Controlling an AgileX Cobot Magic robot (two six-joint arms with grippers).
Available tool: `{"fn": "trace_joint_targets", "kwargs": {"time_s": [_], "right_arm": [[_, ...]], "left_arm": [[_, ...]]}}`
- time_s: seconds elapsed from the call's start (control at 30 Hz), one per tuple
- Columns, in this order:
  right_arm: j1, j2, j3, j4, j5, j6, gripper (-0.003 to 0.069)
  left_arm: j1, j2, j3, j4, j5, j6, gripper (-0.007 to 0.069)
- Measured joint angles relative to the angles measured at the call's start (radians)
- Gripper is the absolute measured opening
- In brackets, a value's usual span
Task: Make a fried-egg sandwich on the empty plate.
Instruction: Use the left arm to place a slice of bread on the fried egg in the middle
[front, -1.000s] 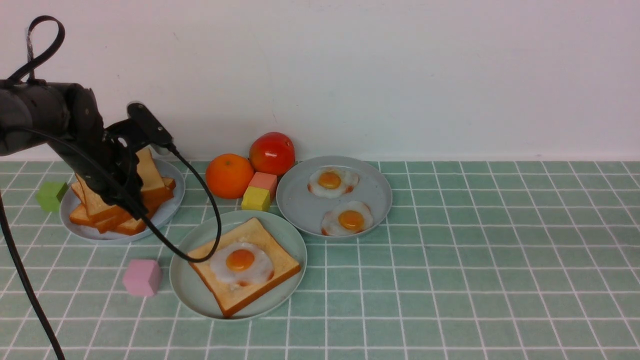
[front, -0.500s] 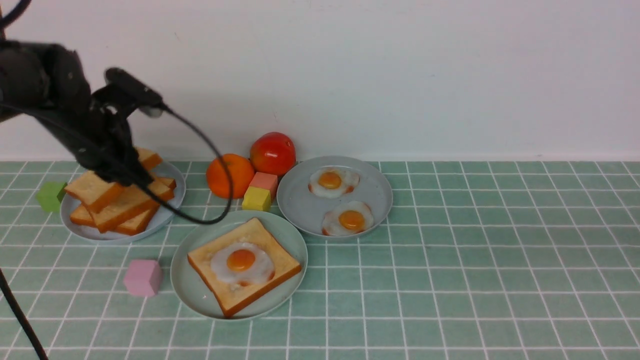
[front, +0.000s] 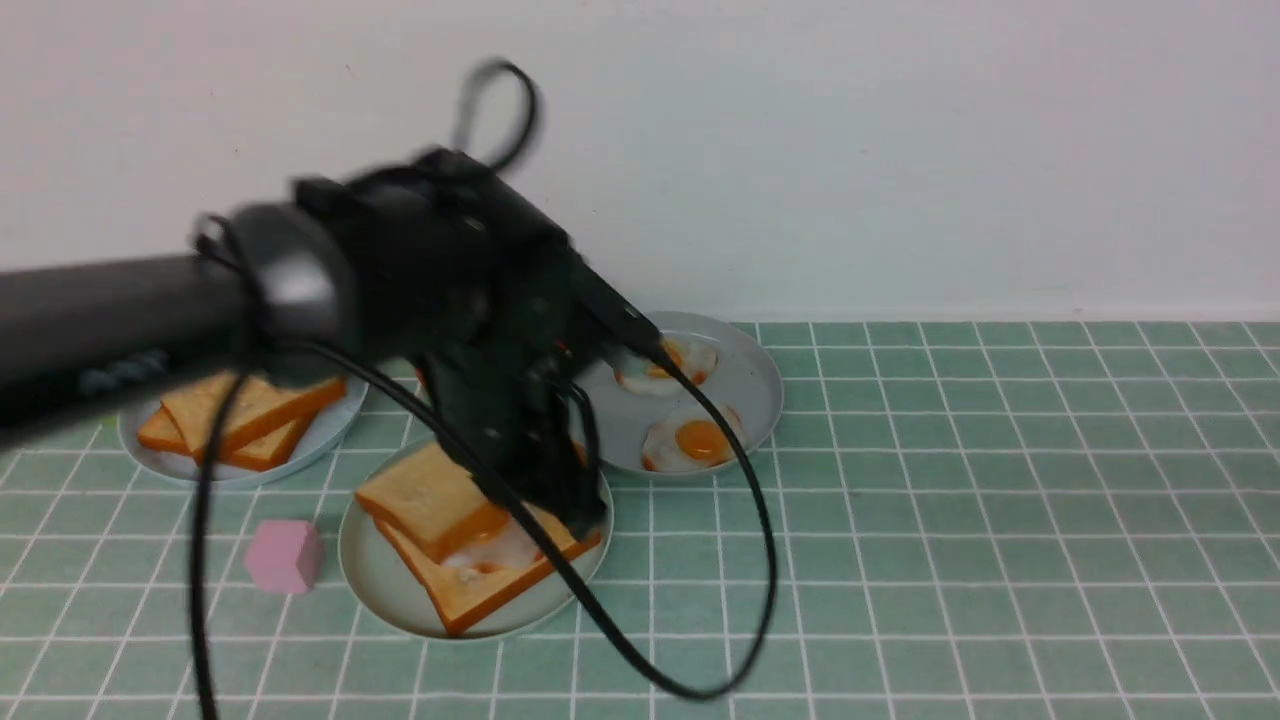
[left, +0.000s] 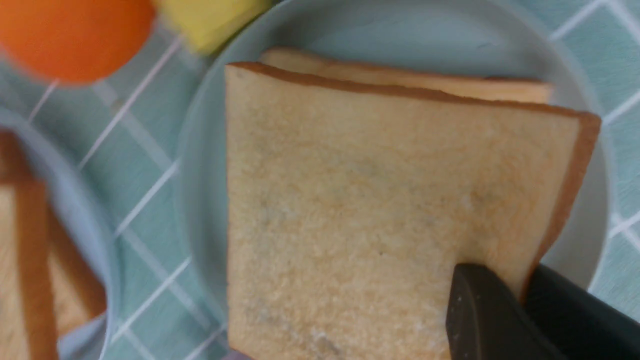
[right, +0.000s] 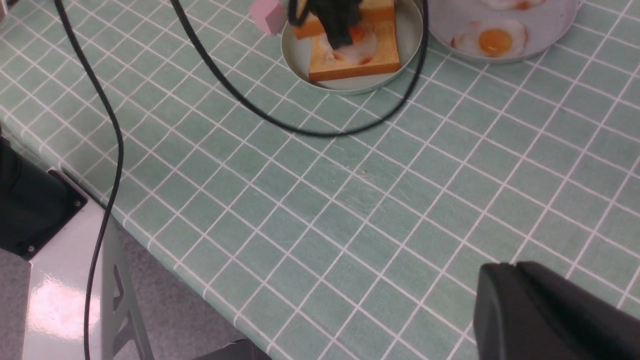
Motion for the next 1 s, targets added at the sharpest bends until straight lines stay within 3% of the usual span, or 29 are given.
{"fn": "trace_joint_targets", "kwargs": {"time_s": [0.6, 0.7, 0.87, 1.0], "right_arm": [[0.000, 0.000, 0.000, 0.015, 0.016, 0.000, 0.0057], [0.000, 0.000, 0.000, 0.015, 0.017, 0.000, 0.0059], [0.000, 0.000, 0.000, 0.015, 0.017, 0.000, 0.0064], [0.000, 0.000, 0.000, 0.015, 0.017, 0.000, 0.0067]], "left_arm": [[-0.018, 0.070, 0.002, 0.032, -0.008, -0.031, 0.0066], [-0.018, 0.070, 0.002, 0.029, -0.003, -0.031, 0.0102], [-0.018, 0.070, 0.000, 0.020, 0.036, -0.032, 0.0262], [-0.018, 0.070, -0.001, 0.018, 0.047, -0.034, 0.0342]]}}
